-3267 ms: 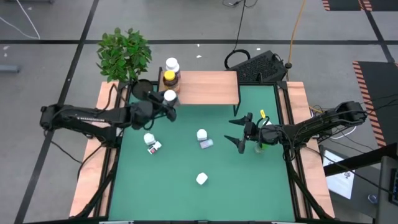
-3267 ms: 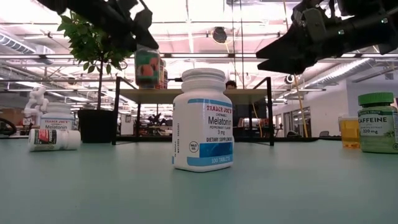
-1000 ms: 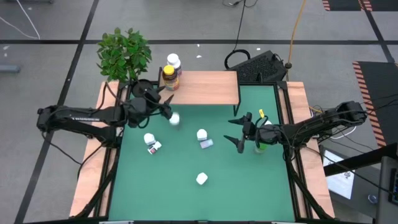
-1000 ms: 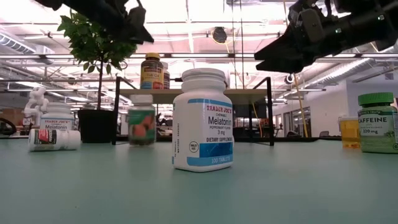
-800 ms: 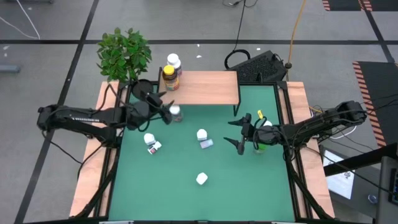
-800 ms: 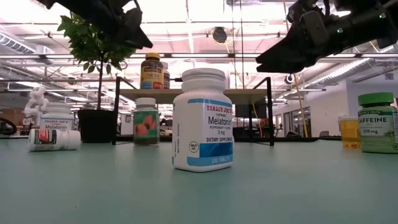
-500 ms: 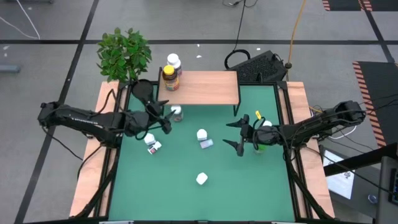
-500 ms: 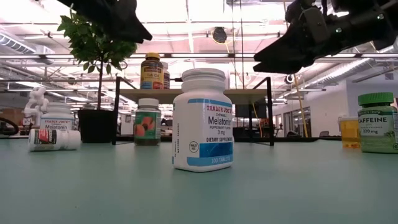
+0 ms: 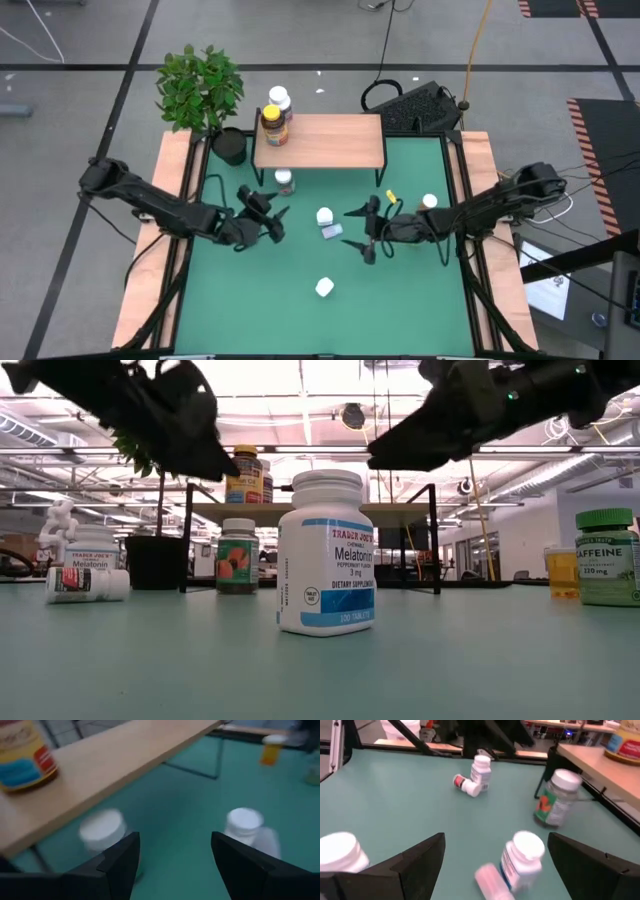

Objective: Pick and place medicine bottles onto shelf by color
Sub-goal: Put the large green pill bottle pill on the shelf

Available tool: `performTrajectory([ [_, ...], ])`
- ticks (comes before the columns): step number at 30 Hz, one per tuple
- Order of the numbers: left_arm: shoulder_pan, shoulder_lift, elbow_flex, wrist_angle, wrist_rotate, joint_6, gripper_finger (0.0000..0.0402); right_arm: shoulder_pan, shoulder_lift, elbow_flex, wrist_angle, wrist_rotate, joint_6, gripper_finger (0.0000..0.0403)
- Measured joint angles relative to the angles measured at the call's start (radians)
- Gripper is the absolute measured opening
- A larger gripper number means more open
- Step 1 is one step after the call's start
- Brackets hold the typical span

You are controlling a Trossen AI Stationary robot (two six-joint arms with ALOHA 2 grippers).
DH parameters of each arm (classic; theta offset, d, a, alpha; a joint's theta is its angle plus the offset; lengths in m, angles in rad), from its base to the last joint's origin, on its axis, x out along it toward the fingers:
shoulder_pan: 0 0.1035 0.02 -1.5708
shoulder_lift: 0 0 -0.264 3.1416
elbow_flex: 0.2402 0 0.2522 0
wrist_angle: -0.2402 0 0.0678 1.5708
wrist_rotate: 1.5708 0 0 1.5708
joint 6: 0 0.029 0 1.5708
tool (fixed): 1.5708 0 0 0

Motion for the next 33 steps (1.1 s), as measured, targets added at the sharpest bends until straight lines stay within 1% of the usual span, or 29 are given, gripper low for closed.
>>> performTrajectory([
  [7,0.009,0.104,0.002,-0.008,-0.092,-0.197,0.0246,-0.008,0.055,0.019,0.042,0.001,-0.003,0.0347],
  [11,0.029,0.178,0.002,0.009,-0.124,-0.328,0.0246,-0.013,0.057,0.019,0.039,0.003,-0.006,0.0347],
  [15,0.043,0.267,0.002,0.037,-0.177,-0.403,0.0246,-0.01,0.054,0.018,0.03,0.003,-0.007,0.0347],
  [19,0.06,0.326,0.002,0.097,-0.224,-0.411,0.0246,-0.008,0.053,0.018,0.004,0.003,-0.007,0.0347],
  [27,0.11,0.401,0.001,0.19,-0.228,-0.362,0.0246,-0.008,0.053,0.018,-0.027,0.003,-0.014,0.0347],
  [33,0.147,0.41,0.001,0.226,-0.228,-0.35,0.0246,-0.008,0.053,0.018,-0.029,0.003,-0.029,0.0347],
])
